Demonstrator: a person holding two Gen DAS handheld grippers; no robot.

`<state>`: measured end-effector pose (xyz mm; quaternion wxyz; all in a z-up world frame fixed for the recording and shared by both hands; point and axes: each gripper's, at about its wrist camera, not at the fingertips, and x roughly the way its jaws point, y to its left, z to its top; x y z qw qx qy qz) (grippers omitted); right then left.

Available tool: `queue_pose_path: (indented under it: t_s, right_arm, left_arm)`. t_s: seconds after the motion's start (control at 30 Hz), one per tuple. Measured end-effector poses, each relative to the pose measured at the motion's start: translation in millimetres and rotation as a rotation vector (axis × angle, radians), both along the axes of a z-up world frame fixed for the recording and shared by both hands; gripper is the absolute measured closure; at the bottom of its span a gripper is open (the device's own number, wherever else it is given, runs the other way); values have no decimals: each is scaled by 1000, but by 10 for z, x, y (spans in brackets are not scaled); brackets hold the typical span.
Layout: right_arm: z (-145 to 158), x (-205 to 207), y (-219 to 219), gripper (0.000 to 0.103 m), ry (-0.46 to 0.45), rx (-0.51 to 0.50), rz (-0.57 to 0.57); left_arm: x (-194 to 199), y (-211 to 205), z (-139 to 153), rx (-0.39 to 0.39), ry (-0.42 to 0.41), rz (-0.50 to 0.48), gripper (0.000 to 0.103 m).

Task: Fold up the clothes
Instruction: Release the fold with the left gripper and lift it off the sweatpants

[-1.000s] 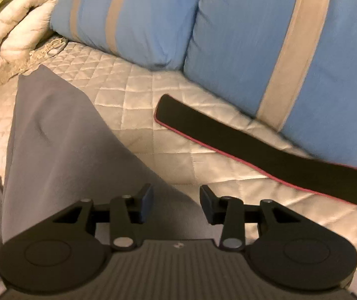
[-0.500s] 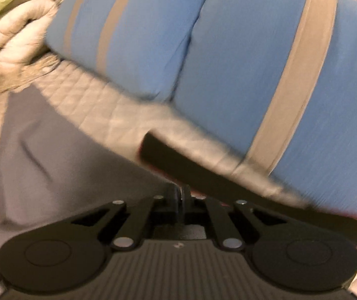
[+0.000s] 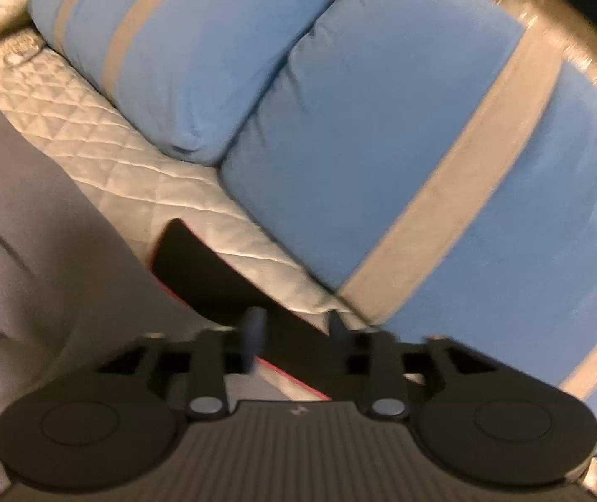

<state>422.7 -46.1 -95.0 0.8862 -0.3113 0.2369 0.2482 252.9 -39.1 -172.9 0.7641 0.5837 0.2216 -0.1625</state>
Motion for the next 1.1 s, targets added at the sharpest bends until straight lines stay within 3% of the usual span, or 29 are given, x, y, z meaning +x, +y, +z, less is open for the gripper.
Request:
queue_pose_path:
  t_s: [0.17, 0.33, 0.47, 0.5, 0.53, 0.6, 0.7, 0.8, 0.9, 1.1]
  right_arm:
    - [143, -459, -173, 23, 22, -26, 10]
    - [128, -1148, -201, 17, 14, -118, 119]
    - [167, -1606, -225, 5, -11, -137, 177]
    - [158, -1712, -237, 4, -32, -147, 192]
    - [160, -1792, -234, 4, -53, -160, 199]
    - [120, -1905, -207, 4, -79, -189, 213]
    - [74, -2015, -199, 3, -95, -225, 234]
    - [42, -2023, -212, 2, -102, -235, 229]
    - [76, -1998, -241, 1, -94, -206, 219]
    - [206, -1960, -306, 0, -53, -121, 203]
  left_arm:
    - [-49, 47, 41, -22, -9, 0, 100]
    - [-196, 178, 159, -80, -13, 31, 97]
    - [-285, 342, 253, -99, -36, 101, 94]
    - [-296, 392, 286, -111, -47, 119, 84]
    - [-292, 444, 329, -128, -67, 133, 65]
    - [-282, 611, 439, -152, -109, 176, 49]
    - [-374, 940, 694, -158, -124, 226, 49]
    - [-419, 1327, 827, -126, -130, 269, 49]
    - [-262, 1773, 766, -40, -125, 342, 49]
    - [-111, 2630, 583, 38, -59, 445, 49]
